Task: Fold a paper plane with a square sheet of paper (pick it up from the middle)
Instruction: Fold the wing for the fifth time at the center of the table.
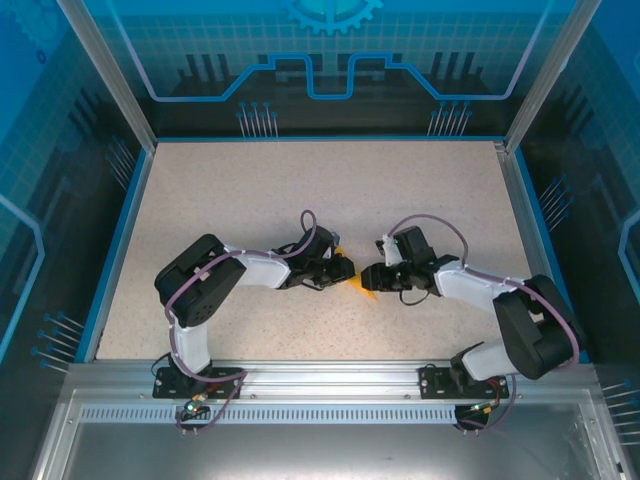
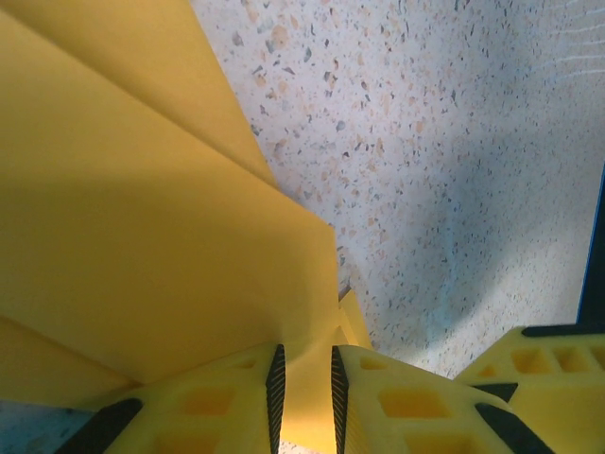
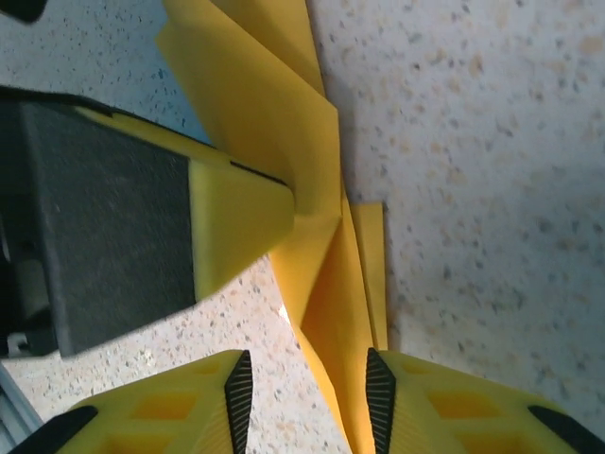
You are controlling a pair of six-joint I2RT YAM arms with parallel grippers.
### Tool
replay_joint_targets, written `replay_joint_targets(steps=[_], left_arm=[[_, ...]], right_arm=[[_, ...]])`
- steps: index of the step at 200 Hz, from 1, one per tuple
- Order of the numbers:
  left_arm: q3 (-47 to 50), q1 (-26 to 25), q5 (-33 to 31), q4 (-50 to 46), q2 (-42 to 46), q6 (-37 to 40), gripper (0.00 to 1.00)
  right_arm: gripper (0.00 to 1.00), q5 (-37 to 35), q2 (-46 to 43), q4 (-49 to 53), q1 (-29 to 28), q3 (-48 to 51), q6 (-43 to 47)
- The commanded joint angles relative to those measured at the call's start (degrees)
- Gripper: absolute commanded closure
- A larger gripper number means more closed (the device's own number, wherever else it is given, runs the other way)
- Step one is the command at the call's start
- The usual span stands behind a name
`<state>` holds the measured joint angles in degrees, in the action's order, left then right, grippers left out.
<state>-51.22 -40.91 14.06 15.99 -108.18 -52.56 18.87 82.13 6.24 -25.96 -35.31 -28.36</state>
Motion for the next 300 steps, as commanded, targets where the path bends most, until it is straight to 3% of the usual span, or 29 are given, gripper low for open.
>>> replay_joint_targets(steps=[1,46,72,102,133,160,239,300], left_arm=[[0.02,0.78,0.26,-2.82,-0.94,0.62,0.75],[-0.04,0.77,0.49,-2.86,-0.54,0.82,0.75],[0.24,0.78,0.44,-2.54,0.10,1.22,0.75],[0.68,0.82,0.31,-1.66,1.60,2.16,0.74],[0.73,0.94,0.40,-0.86,2.73,3.00,0.71],[1.81,0.96,-0.44,0.87,5.42,3.65,0.66],[4.05,0.69,0.44,3.58,8.19,3.85,0.60],[2.73,0.24,2.64,7.74,5.26,3.58,0.61]], right_arm=[[0.57,-3.44,3.24,3.93,-2.39,-2.77,4.17],[0.54,-7.35,8.32,5.49,-5.36,-5.01,5.21],[0.66,-6.59,9.18,4.91,-5.60,-4.68,4.80],[0.66,-7.43,8.09,5.62,-5.52,-4.05,4.14],[0.79,-4.14,8.15,4.64,-5.24,-4.06,3.42],[0.83,-0.75,7.96,0.88,-5.17,-1.86,-0.80],[0.84,4.03,7.48,-7.65,-5.16,1.22,-12.49],[0.84,2.84,7.65,-8.13,-5.03,1.99,-13.91]])
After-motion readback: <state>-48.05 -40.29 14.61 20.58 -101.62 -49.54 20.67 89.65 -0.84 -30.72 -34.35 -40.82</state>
